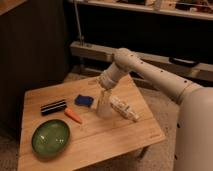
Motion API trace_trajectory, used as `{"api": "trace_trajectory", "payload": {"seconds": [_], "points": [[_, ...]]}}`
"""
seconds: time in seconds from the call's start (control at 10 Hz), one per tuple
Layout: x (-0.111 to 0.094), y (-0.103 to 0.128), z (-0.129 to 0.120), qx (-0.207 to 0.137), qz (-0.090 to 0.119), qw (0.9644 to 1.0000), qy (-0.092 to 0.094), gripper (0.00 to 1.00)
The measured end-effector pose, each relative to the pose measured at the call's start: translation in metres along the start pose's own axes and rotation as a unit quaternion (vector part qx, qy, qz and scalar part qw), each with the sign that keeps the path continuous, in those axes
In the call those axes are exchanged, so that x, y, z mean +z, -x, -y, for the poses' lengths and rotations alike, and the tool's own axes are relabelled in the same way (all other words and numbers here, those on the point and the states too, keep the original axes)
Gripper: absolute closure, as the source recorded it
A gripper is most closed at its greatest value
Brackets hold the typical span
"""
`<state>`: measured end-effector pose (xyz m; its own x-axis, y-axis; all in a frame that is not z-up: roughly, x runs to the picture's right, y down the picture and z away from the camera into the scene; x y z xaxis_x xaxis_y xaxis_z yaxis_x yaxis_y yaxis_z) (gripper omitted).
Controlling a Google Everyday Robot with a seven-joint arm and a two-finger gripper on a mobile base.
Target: Pick up the ceramic bowl
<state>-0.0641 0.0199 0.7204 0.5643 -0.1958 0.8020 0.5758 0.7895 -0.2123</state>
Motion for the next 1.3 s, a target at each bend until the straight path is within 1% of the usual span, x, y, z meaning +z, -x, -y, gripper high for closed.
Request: {"api": "trace_trajectory", "payload": {"seconds": [0.1, 0.2, 0.5, 0.6, 0.7, 0.8, 0.9, 1.0, 1.2, 1.3], "points": [[-0.004, 0.01, 0.0, -0.03, -0.003, 0.9995, -0.002, 0.2], [-0.005, 0.017, 0.0, -0.047, -0.004, 0.9989, -0.002, 0.2], [-0.006, 0.018, 0.002, -0.054, -0.008, 0.9985, -0.005, 0.2], [-0.003, 0.024, 0.005, -0.08, -0.011, 0.9966, -0.013, 0.2], [0.006, 0.034, 0.008, -0.116, -0.013, 0.9931, -0.016, 0.2], [0.019, 0.048, 0.01, -0.152, -0.011, 0.9882, -0.019, 0.2], [0.032, 0.063, 0.007, -0.206, -0.004, 0.9779, -0.033, 0.2], [0.041, 0.071, 0.005, -0.248, 0.006, 0.9677, -0.047, 0.2], [0.048, 0.081, -0.002, -0.32, 0.034, 0.9437, -0.078, 0.2], [0.05, 0.084, -0.003, -0.337, 0.041, 0.9367, -0.086, 0.2]]}}
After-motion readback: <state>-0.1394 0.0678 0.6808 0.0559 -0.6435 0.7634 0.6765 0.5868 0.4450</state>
